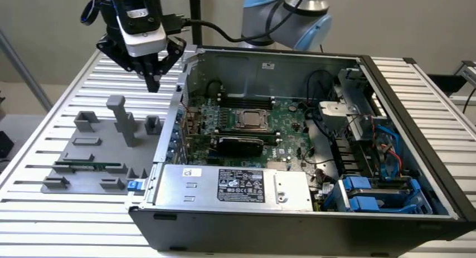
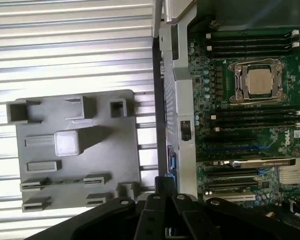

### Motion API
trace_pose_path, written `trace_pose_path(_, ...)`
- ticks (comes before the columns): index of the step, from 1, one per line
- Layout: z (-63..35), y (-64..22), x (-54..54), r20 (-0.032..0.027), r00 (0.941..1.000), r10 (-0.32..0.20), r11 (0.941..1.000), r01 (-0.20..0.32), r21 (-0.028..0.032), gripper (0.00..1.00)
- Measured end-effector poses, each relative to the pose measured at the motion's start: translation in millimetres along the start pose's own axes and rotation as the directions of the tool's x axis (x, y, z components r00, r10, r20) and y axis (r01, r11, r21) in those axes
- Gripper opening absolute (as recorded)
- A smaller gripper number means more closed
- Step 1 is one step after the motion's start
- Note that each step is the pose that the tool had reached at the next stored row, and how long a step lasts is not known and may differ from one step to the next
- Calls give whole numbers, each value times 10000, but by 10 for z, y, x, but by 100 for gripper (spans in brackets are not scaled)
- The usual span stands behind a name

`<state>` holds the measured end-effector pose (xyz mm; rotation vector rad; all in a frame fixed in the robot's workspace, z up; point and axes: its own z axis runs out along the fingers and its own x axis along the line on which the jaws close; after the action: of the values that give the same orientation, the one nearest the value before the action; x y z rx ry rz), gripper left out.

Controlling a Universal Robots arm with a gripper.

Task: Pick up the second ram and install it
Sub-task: 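Reach for the second ram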

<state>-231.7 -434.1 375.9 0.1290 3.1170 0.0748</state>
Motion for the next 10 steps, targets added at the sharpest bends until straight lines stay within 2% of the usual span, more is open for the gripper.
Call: trace_pose_path(10,91,-101,452,0,10000,4,10000,-4,0,11)
